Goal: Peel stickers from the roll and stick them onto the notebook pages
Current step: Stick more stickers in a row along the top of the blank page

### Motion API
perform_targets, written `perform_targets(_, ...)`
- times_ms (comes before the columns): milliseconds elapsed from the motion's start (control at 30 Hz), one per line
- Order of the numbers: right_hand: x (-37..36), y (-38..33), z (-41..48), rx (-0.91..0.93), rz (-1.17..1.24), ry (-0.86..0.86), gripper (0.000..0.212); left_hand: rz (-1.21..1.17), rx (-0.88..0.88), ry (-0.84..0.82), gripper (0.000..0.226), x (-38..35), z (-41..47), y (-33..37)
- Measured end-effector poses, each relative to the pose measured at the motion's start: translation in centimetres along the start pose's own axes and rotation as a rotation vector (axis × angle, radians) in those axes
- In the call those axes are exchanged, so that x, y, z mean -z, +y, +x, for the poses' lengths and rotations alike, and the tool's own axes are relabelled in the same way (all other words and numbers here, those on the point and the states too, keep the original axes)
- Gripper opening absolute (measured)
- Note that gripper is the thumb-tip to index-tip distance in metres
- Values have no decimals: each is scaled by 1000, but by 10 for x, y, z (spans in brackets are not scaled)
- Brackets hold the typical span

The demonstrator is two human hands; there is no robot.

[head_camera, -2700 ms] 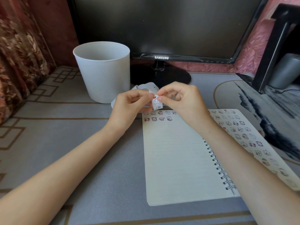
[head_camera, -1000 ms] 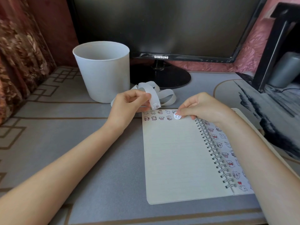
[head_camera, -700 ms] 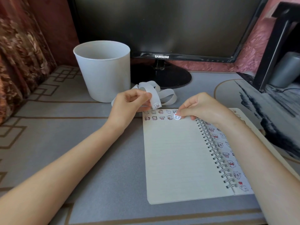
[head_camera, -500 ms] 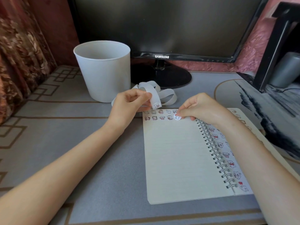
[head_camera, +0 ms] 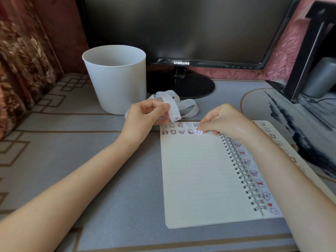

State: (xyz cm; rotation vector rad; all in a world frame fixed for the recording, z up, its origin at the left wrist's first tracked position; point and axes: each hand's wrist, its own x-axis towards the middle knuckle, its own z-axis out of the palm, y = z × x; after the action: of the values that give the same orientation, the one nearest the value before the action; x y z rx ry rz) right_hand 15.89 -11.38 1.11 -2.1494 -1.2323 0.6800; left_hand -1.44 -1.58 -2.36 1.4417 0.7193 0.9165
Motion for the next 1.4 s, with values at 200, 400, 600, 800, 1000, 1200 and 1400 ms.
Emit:
perform_targets(200, -1, 0, 1, -6, -18, 4, 3, 10, -1, 2, 17, 0, 0, 0)
perform_targets(400, -2, 1, 1, 3, -37, 13, 4, 15, 3, 4, 17, 1, 1, -1)
perform_targets(600, -4, 2, 2, 17, -63, 35, 4, 20, 6, 5, 16, 0, 1, -2)
perform_targets(800, -7, 4, 3, 30, -91, 42, 5, 27, 5, 7, 16, 0, 0, -1)
perform_targets(1000, -4, 6, 1, 84, -116, 43, 8, 24, 2, 7, 17, 0, 0, 0)
perform_targets(1200, -5, 14, 9, 87, -99, 57, 20, 23, 2, 3, 18, 0, -1, 1)
perform_targets(1400, -5, 17, 10, 91, -74, 99, 9, 26, -1, 2, 17, 0, 0, 0)
